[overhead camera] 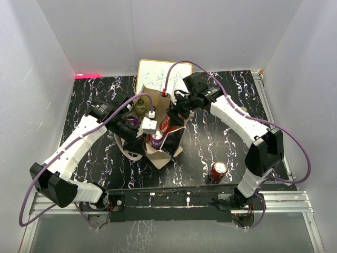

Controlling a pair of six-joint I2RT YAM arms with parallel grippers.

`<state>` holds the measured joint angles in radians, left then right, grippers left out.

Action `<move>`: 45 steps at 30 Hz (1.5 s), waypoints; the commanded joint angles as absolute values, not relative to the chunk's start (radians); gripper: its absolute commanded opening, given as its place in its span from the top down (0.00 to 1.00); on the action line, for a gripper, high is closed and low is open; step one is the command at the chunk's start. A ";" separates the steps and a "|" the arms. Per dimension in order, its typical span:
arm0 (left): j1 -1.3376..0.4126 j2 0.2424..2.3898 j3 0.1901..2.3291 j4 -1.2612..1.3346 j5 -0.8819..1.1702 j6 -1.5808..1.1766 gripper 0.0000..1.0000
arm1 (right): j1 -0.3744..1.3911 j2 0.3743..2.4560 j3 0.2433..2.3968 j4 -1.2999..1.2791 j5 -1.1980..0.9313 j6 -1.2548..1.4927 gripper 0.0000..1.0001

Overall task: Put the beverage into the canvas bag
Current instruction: Place the drink in the canvas bag.

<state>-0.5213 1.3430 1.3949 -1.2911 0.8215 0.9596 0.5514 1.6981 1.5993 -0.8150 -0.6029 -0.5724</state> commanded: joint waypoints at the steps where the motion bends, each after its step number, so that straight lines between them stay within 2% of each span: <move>1: -0.520 1.364 1.409 -1.265 0.747 0.985 0.98 | 0.546 1.716 1.696 -0.718 -0.598 -0.644 0.92; 13: -0.519 1.364 1.398 -1.223 0.737 0.969 1.00 | 0.564 1.802 1.804 -0.637 -0.527 -0.574 0.92; 27: -0.519 1.345 1.405 -1.196 0.714 0.922 1.00 | 0.629 1.881 1.835 -0.717 -0.487 -0.642 0.92; 45: -0.503 1.262 1.334 -1.094 0.690 0.805 1.00 | 0.693 2.017 1.922 -0.813 -0.422 -0.580 0.92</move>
